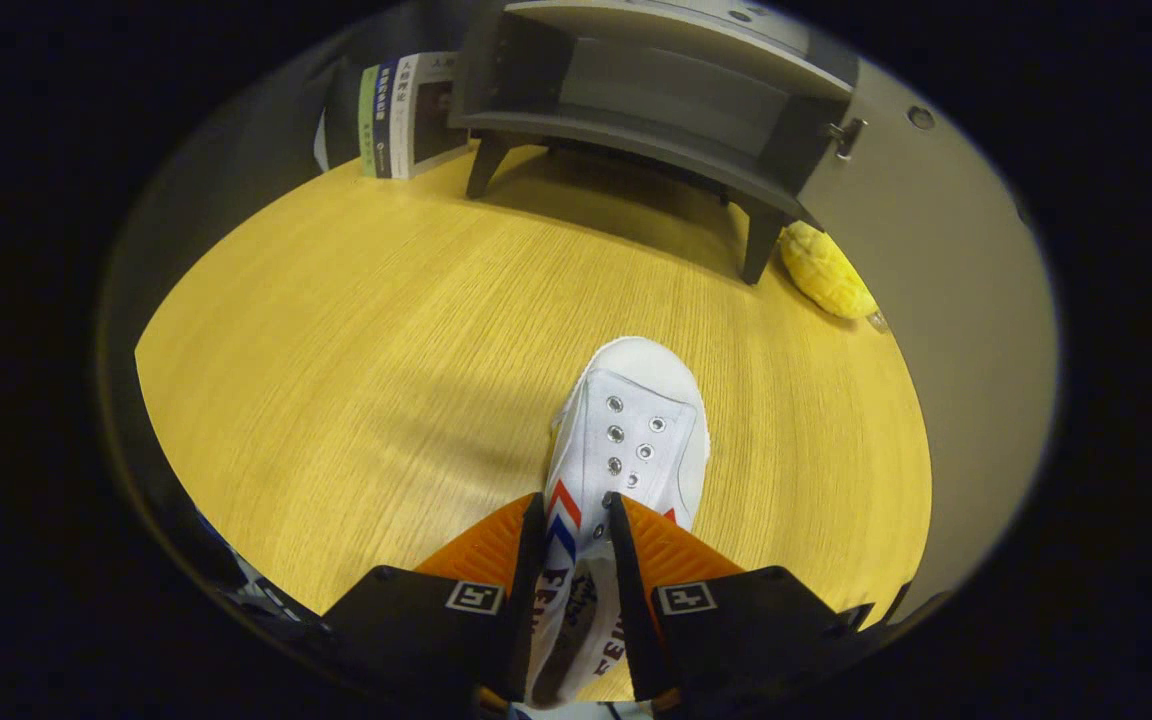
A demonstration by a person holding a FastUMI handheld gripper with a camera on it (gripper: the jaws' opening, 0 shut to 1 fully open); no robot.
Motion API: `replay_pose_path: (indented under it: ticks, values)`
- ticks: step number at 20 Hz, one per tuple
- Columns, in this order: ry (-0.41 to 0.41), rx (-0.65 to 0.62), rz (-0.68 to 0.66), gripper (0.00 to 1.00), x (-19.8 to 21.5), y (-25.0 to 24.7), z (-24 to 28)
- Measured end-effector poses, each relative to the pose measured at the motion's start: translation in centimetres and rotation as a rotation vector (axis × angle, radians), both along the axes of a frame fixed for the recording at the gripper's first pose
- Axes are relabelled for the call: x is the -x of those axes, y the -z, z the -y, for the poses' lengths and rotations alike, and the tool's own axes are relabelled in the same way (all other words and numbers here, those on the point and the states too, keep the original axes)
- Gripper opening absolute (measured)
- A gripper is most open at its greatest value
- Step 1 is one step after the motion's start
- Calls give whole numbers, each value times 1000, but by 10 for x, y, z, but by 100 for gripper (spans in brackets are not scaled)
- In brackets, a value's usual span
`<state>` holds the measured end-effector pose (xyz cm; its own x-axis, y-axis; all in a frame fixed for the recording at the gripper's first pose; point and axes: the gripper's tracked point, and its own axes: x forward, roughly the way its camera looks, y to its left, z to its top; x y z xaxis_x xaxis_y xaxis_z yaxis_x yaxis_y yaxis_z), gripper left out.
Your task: Open the shoe cabinet door, grab the shoes and put them into the shoe cabinet, then close the shoe cabinet door.
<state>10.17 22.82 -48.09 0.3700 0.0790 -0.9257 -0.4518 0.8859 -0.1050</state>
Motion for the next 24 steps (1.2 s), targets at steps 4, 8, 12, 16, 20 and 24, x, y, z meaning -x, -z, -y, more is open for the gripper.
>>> replay_pose_path:
  ticks: [4, 8, 12, 16, 20, 24]
  values:
    - [69, -49, 19, 2, 0, -1, 2]
    - [135, -149, 38, 1, -6, -15, -3]
    - [168, -189, 80, 1, -15, -40, -1]
    - [161, -224, 145, 1, -27, -82, -10]
    - [154, -272, 231, 1, -57, -135, -19]
    - [146, -311, 331, 0, -110, -184, -37]
